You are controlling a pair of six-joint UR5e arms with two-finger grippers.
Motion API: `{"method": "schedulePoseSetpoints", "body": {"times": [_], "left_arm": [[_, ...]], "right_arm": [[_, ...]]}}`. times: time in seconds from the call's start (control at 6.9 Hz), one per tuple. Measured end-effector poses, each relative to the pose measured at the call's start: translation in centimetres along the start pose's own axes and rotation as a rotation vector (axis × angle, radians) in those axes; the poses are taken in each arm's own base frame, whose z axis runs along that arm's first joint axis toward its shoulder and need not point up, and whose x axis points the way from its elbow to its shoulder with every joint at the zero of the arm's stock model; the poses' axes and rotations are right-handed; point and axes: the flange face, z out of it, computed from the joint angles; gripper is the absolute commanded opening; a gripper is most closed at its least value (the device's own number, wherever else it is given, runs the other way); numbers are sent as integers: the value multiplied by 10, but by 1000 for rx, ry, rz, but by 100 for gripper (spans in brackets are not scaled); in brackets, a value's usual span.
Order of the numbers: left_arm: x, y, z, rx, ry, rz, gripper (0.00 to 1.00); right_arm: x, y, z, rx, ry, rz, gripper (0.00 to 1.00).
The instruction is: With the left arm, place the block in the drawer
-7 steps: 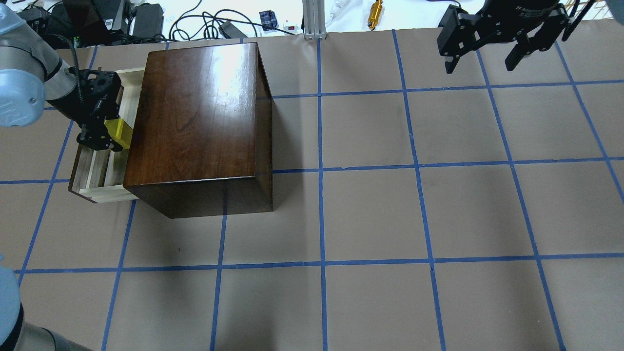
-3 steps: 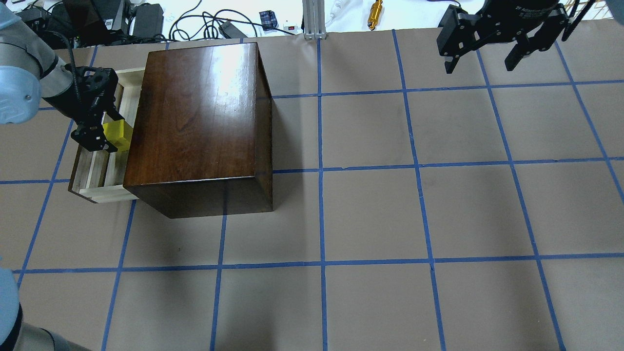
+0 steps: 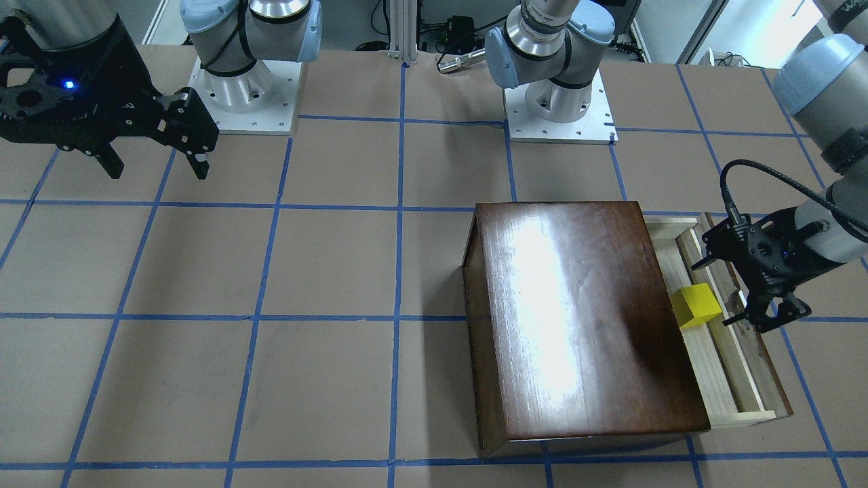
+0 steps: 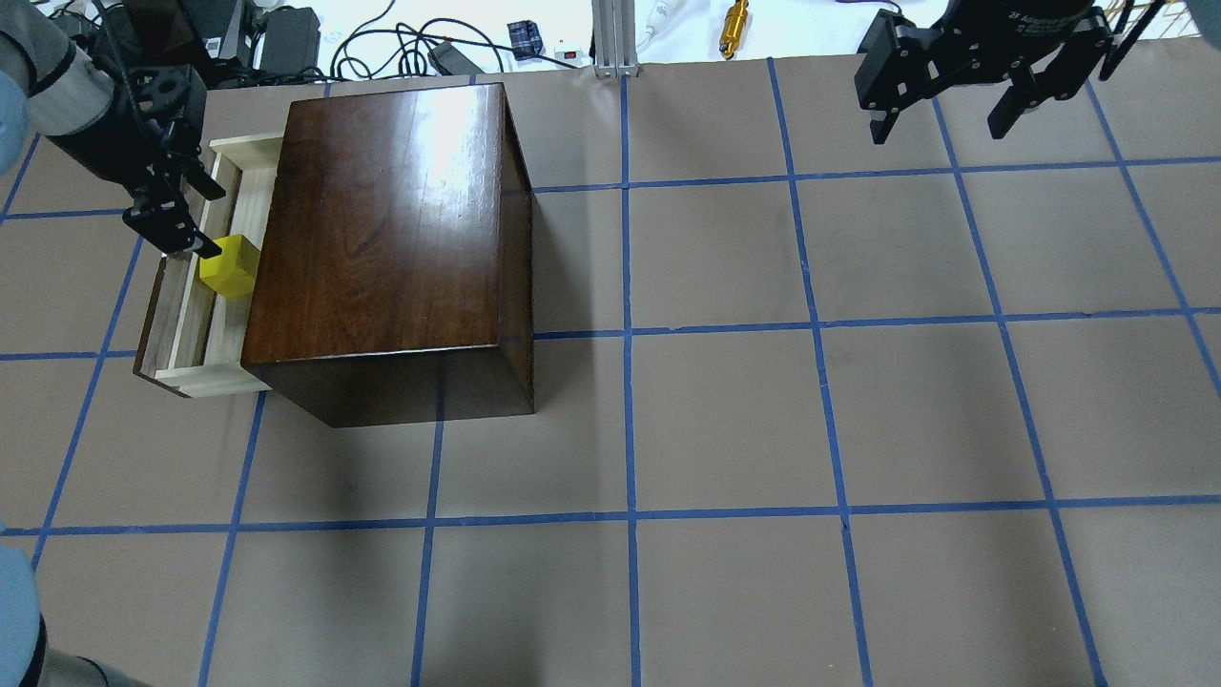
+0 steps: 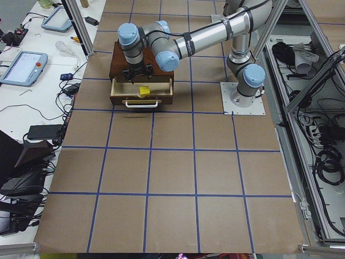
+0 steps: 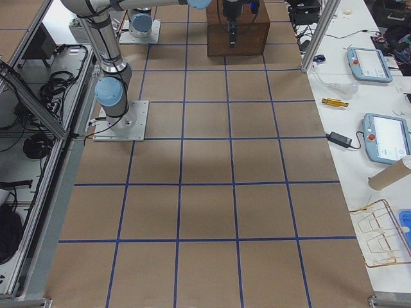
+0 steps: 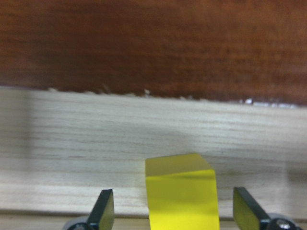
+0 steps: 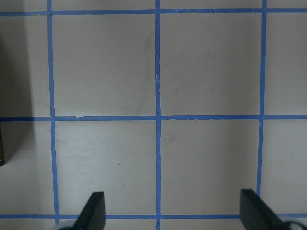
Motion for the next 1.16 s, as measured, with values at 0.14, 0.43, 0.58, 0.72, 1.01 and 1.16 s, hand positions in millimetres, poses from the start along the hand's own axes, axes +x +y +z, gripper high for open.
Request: {"method": "schedulePoseSetpoints", "body": {"times": [0.14, 0.43, 0.58, 0.72, 1.01, 1.16], "left_arm": [[12, -28, -18, -6, 2, -90, 100], [54, -88, -41, -29, 1, -293, 100], [74, -109, -48, -43, -5, -391, 100], [94, -127, -51, -55, -14, -508, 100], [137, -154, -48, -81, -33, -762, 100], [157, -160, -49, -90, -51, -868, 100]], "right_arm": [[0, 0, 0, 0, 0, 0, 100], [0, 0, 0, 0, 0, 0, 100], [0, 0, 0, 0, 0, 0, 100], [0, 0, 0, 0, 1, 0, 100], [0, 0, 0, 0, 0, 0, 100], [0, 0, 0, 0, 1, 0, 100]]}}
